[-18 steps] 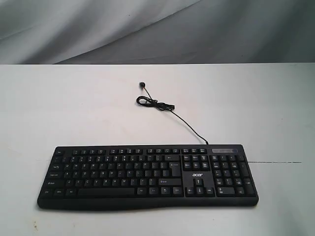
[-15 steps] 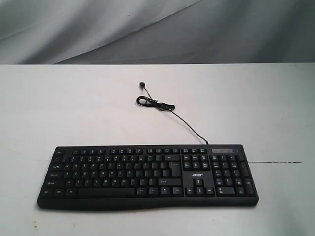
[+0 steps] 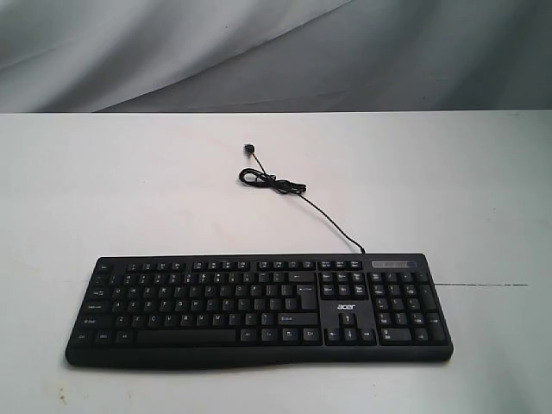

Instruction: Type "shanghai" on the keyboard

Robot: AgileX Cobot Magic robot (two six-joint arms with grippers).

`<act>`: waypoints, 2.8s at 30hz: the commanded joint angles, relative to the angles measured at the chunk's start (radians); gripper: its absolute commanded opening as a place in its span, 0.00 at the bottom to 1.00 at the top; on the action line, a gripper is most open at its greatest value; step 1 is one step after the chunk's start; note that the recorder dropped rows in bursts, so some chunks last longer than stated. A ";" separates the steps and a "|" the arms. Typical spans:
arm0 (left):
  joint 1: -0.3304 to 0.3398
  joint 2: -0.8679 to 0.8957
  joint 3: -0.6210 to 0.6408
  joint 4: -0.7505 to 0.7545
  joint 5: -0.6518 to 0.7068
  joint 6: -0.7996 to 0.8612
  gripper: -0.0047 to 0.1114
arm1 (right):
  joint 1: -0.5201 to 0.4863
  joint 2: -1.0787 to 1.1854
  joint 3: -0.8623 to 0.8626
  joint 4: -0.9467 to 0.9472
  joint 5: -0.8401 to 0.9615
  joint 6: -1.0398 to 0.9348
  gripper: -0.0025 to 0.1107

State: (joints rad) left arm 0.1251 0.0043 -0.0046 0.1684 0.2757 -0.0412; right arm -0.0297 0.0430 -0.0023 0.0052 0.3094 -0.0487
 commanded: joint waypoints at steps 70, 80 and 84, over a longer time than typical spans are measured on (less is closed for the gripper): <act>-0.007 -0.004 0.005 -0.002 -0.010 -0.004 0.04 | 0.911 1.736 -1.427 0.261 0.293 -0.294 0.02; -0.007 -0.004 0.005 -0.002 -0.010 -0.004 0.04 | 0.958 1.954 -1.548 0.369 0.189 -0.418 0.02; -0.007 -0.004 0.005 -0.002 -0.010 -0.004 0.04 | 0.973 2.005 -1.548 0.393 0.155 -0.453 0.02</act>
State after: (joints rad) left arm 0.1251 0.0043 -0.0046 0.1684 0.2757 -0.0412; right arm 0.9298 2.0199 -1.5442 0.3746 0.5007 -0.4692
